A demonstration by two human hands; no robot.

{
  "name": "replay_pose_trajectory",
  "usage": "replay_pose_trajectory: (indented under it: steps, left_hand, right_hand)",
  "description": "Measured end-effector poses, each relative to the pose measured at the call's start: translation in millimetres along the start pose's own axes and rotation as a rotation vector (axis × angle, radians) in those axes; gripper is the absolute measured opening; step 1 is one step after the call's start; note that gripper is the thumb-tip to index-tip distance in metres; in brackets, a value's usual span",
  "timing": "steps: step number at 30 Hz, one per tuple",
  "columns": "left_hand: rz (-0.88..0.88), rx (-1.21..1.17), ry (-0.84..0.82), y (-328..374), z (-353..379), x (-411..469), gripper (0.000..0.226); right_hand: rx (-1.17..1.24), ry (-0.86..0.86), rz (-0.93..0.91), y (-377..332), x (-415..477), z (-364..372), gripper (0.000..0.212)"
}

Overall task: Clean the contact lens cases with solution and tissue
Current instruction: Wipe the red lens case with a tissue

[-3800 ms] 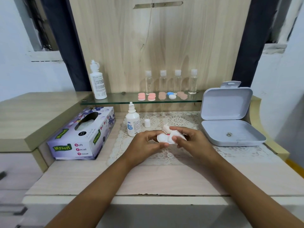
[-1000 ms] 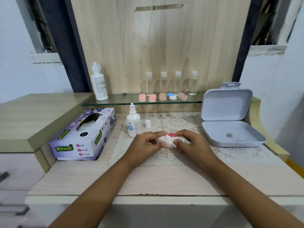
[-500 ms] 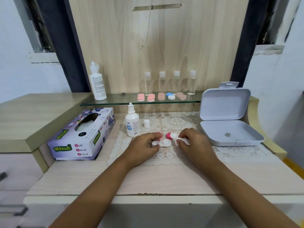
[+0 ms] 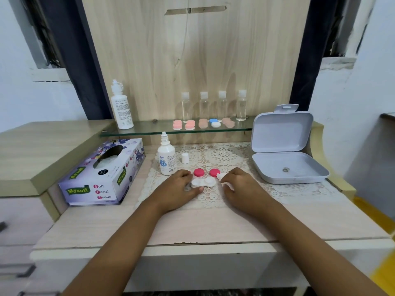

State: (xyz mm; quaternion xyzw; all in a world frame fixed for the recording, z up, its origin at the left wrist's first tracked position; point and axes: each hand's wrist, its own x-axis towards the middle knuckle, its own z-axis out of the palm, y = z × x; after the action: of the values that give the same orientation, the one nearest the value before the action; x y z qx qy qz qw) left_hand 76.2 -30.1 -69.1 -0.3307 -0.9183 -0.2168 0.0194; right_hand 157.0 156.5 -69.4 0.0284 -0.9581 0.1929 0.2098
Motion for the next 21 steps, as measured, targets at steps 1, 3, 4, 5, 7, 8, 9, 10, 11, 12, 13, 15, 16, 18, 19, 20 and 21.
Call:
replay_pose_trajectory:
  steps: [1, 3, 4, 5, 7, 8, 9, 10, 11, 12, 13, 15, 16, 18, 19, 20, 21]
  left_hand:
    - [-0.005, 0.011, -0.009, 2, -1, -1, 0.054]
    - [-0.014, 0.029, -0.035, 4, -3, -2, 0.054]
    - [-0.02, 0.034, -0.05, 5, -4, -2, 0.054]
    - [-0.03, 0.039, -0.07, 6, -7, -3, 0.055]
    - [-0.05, 0.045, -0.121, 10, -14, -5, 0.056]
    - [-0.054, 0.043, -0.143, 12, -17, -6, 0.055]
    - [-0.059, 0.04, -0.159, 14, -21, -7, 0.053]
    - [-0.057, 0.036, -0.165, 15, -26, -10, 0.051]
    - [-0.052, 0.038, -0.162, 17, -30, -12, 0.056]
    - [-0.049, 0.047, -0.149, 18, -35, -16, 0.063]
    - [-0.046, 0.065, -0.143, 19, -40, -20, 0.069]
    - [-0.031, 0.086, -0.135, 18, -50, -30, 0.07]
    - [-0.027, 0.082, -0.136, 17, -55, -37, 0.069]
    - [-0.028, 0.072, -0.136, 14, -65, -56, 0.068]
    - [-0.031, 0.076, -0.132, 11, -69, -65, 0.068]
    - [-0.039, 0.09, -0.125, 6, -72, -76, 0.068]
    - [-0.046, 0.111, -0.122, 2, -75, -86, 0.068]
  right_hand:
    - [-0.012, -0.009, 0.01, 0, 1, -2, 0.022]
    - [-0.032, -0.046, 0.041, -2, 3, -8, 0.024]
    - [-0.031, -0.066, 0.052, -3, 4, -11, 0.025]
    - [-0.022, -0.081, 0.057, -5, 5, -14, 0.025]
    - [0.01, -0.077, 0.082, -7, 8, -20, 0.025]
    - [0.023, -0.069, 0.102, -8, 9, -22, 0.025]
    - [0.021, -0.059, 0.116, -8, 9, -25, 0.026]
    - [0.012, -0.05, 0.123, -11, 9, -27, 0.026]
    - [0.001, -0.037, 0.124, -13, 9, -29, 0.027]
    - [0.001, -0.022, 0.117, -16, 9, -30, 0.027]
    - [0.006, -0.003, 0.106, -19, 8, -31, 0.027]
    - [0.016, 0.029, 0.08, -27, 7, -33, 0.026]
    - [0.017, 0.038, 0.067, -31, 6, -34, 0.026]
    - [0.021, 0.047, 0.031, -42, 5, -34, 0.026]
    - [0.03, 0.051, 0.016, -49, 5, -35, 0.026]
    - [0.048, 0.051, -0.004, -58, 5, -33, 0.025]
    - [0.066, 0.048, -0.029, -67, 4, -32, 0.025]
